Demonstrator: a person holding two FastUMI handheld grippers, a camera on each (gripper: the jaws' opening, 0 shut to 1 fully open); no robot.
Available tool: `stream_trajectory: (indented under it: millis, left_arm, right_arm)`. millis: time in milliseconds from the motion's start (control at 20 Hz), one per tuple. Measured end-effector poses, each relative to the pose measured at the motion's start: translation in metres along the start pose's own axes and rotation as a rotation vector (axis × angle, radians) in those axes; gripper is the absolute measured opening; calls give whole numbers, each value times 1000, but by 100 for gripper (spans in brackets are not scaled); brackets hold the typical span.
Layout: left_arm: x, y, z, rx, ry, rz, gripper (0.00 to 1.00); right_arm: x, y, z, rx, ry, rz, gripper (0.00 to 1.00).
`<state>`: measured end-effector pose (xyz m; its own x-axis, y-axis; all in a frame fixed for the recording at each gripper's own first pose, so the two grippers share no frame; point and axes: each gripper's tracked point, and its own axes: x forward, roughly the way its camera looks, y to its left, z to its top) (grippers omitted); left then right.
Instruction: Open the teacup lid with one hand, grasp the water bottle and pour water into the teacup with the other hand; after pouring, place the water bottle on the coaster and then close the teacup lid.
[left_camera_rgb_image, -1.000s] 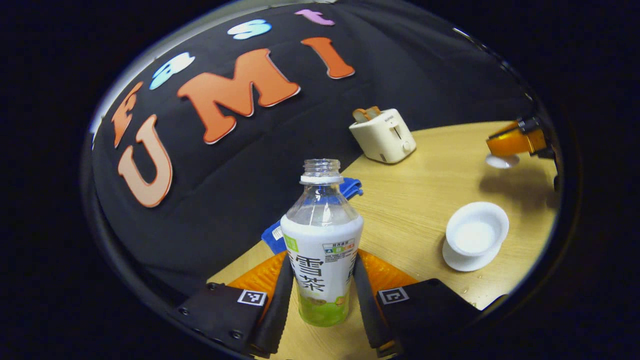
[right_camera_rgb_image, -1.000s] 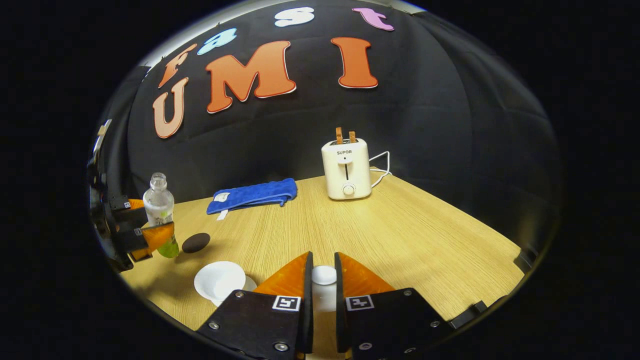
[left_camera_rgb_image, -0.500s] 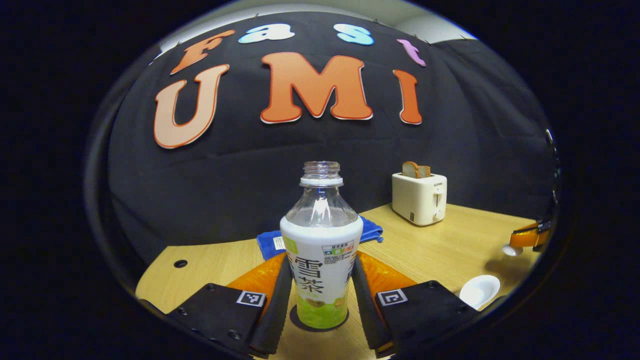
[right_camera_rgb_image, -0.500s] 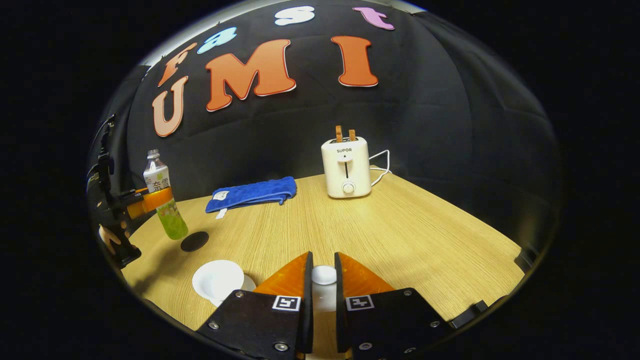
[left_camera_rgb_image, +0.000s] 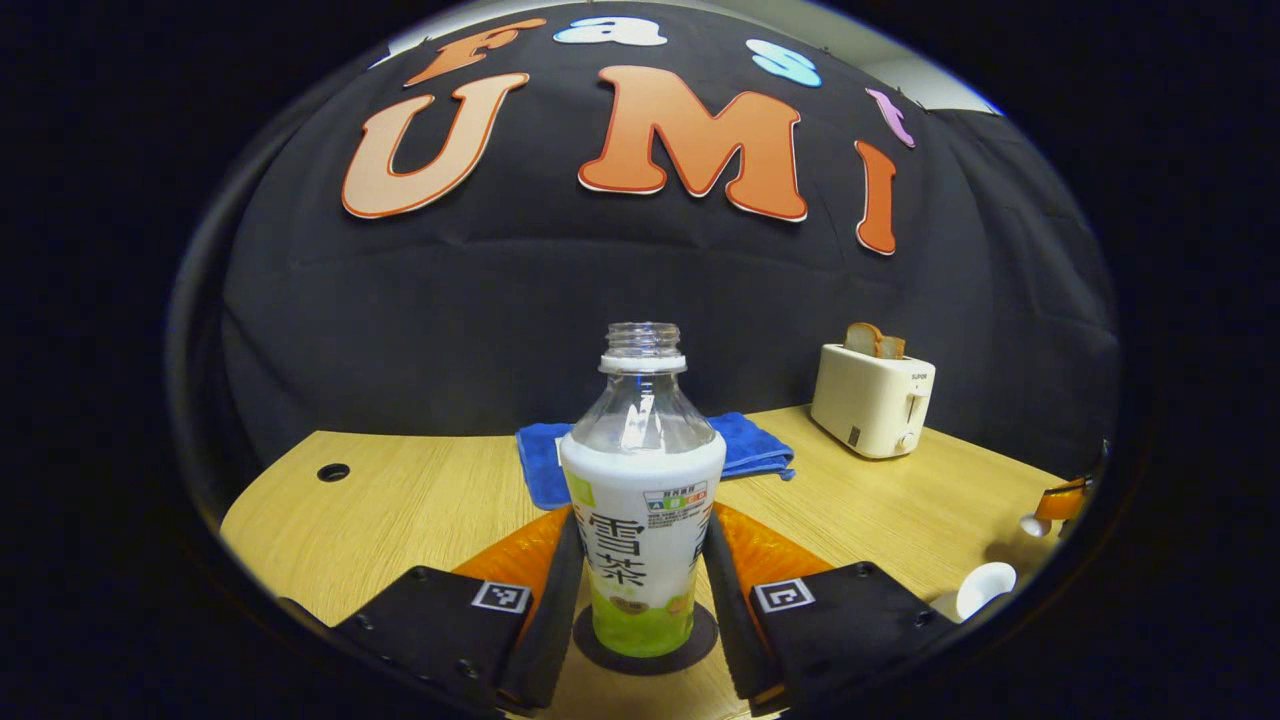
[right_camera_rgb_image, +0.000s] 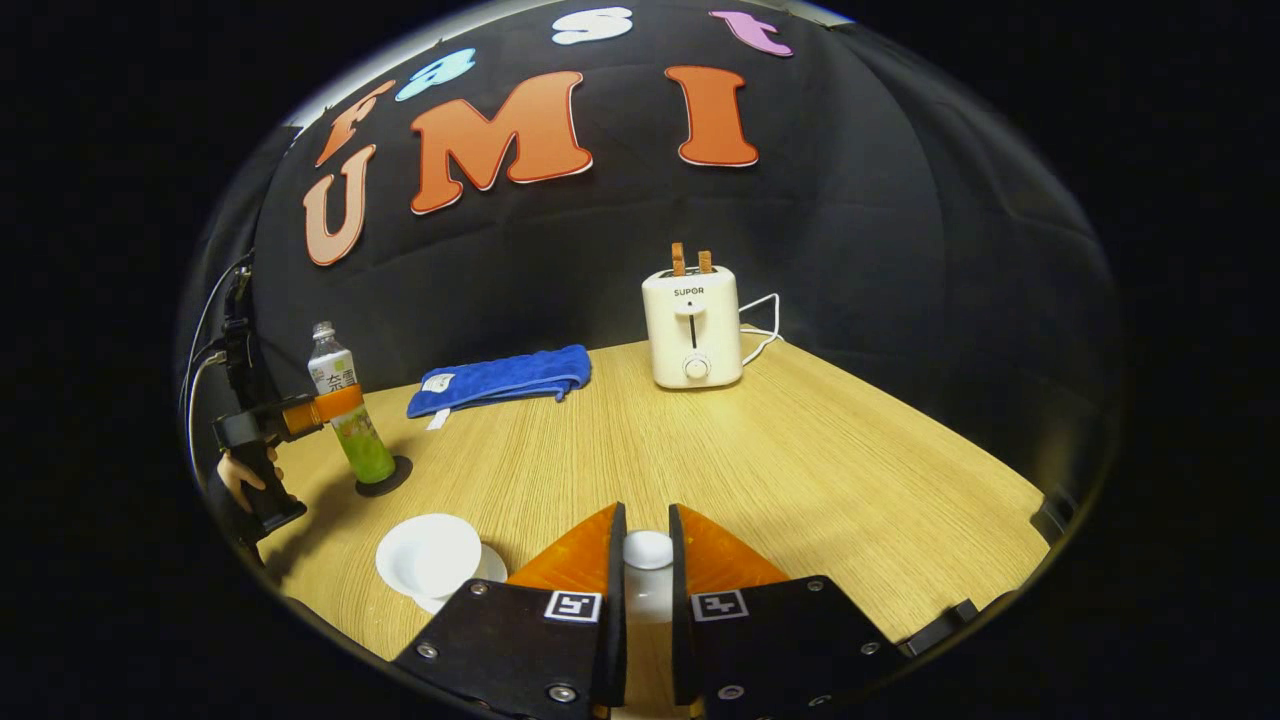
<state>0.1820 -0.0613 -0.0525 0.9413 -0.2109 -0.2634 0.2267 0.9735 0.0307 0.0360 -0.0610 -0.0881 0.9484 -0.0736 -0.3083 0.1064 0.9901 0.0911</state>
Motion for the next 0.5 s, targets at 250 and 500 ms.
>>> stream_trajectory:
  millis: [250,500]
  left_arm:
    - [0,3,2,14,6,9,73]
    - [-4,3,5,20,3,15,76]
  right_arm:
    - [1,0,-1,1,4,0,19]
    - [0,-1,1,4,-1,-2,18]
